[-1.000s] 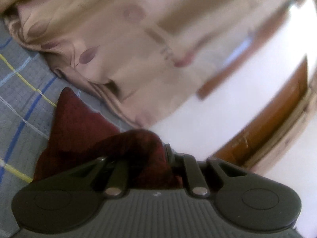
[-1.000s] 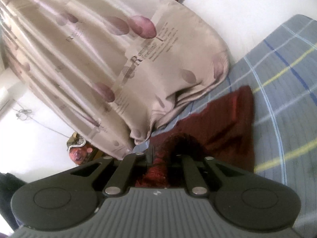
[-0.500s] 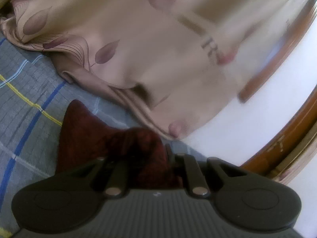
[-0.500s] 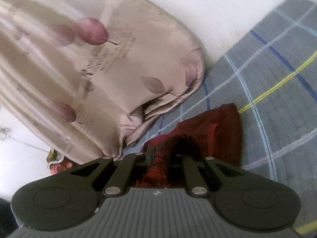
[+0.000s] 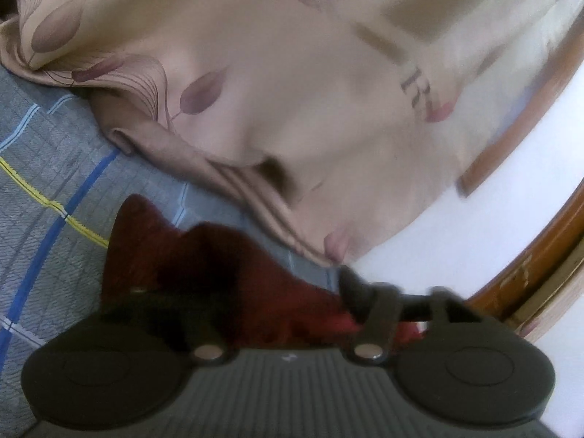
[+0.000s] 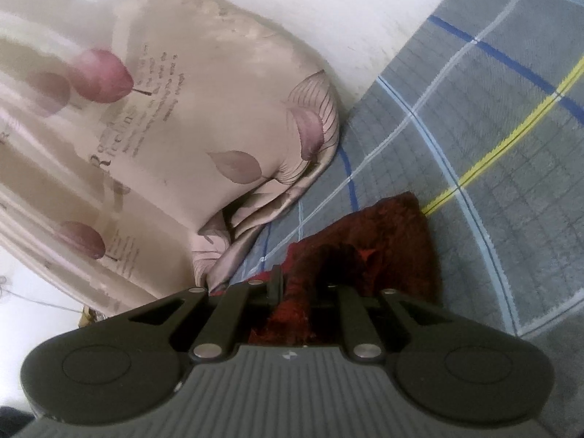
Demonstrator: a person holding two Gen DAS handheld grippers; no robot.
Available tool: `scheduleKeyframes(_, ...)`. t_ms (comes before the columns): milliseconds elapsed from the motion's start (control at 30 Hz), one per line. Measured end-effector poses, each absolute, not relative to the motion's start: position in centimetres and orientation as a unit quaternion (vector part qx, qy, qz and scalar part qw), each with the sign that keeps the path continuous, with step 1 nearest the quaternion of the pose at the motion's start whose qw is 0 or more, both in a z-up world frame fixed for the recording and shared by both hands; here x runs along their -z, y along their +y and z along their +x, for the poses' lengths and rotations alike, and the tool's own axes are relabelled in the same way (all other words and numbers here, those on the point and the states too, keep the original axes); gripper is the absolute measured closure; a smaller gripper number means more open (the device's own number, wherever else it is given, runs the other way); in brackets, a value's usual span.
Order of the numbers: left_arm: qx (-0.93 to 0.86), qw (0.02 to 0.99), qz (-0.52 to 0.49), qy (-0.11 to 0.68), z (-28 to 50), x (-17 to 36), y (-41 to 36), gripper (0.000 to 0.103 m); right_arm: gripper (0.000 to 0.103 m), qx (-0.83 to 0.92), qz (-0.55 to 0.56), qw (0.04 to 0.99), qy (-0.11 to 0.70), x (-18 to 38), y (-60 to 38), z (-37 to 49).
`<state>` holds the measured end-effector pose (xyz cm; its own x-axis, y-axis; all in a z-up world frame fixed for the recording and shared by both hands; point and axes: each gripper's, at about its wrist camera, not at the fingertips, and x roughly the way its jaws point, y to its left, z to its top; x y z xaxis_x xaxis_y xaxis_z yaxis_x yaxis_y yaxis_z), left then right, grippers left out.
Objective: Fold small clothes
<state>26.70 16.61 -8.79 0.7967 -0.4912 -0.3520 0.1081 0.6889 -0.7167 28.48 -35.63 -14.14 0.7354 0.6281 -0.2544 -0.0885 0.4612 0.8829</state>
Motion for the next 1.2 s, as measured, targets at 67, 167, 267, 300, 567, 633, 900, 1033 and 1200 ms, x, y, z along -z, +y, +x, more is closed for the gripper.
scheduleKeyframes(67, 0.161, 0.877, -0.374, 0.255, 26.6, 8.6, 16.9, 0.012, 0.086, -0.22, 0.471, 0.804, 0.289, 14.3, -35.5, 28.7)
scheduleKeyframes(167, 0.138, 0.886, -0.389, 0.21, 26.1, 8.1, 17.9, 0.005, 0.08, -0.214, 0.484, 0.798, 0.289, 14.6, -35.4, 29.0)
scheduleKeyframes(267, 0.129, 0.888, -0.393, 0.201, 26.1, 7.5, 18.8, 0.005, 0.061, -0.198, 0.493, 0.801, 0.275, 14.5, -35.7, 28.8)
scheduleKeyframes(300, 0.13, 0.888, -0.394, 0.201, 26.0, 7.4, 19.0, 0.005, 0.056, -0.195, 0.502, 0.799, 0.266, 14.5, -36.0, 28.7)
scheduleKeyframes(567, 0.157, 0.903, -0.322, 0.237, 24.2, 7.8, 17.1, 0.005, 0.039, -0.195, 0.499, 0.819, 0.205, 12.7, -37.8, 26.2)
scheduleKeyframes(633, 0.17, 0.904, -0.303, 0.25, 24.0, 8.2, 16.1, 0.005, 0.039, -0.207, 0.46, 0.837, 0.211, 11.6, -36.9, 25.9)
scheduleKeyframes(900, 0.139, 0.931, -0.207, 0.267, 23.9, 8.2, 13.1, 0.005, 0.039, -0.24, 0.313, 0.885, 0.247, 8.5, -30.6, 28.1)
scheduleKeyframes(1033, 0.078, 0.942, -0.172, 0.277, 24.7, 8.2, 13.5, 0.005, 0.039, -0.192, 0.274, 0.898, 0.285, 9.9, -29.4, 30.0)
scheduleKeyframes(1200, 0.009, 0.937, -0.188, 0.293, 24.4, 8.9, 16.3, 0.005, 0.038, -0.156, 0.271, 0.904, 0.292, 12.0, -30.2, 28.5)
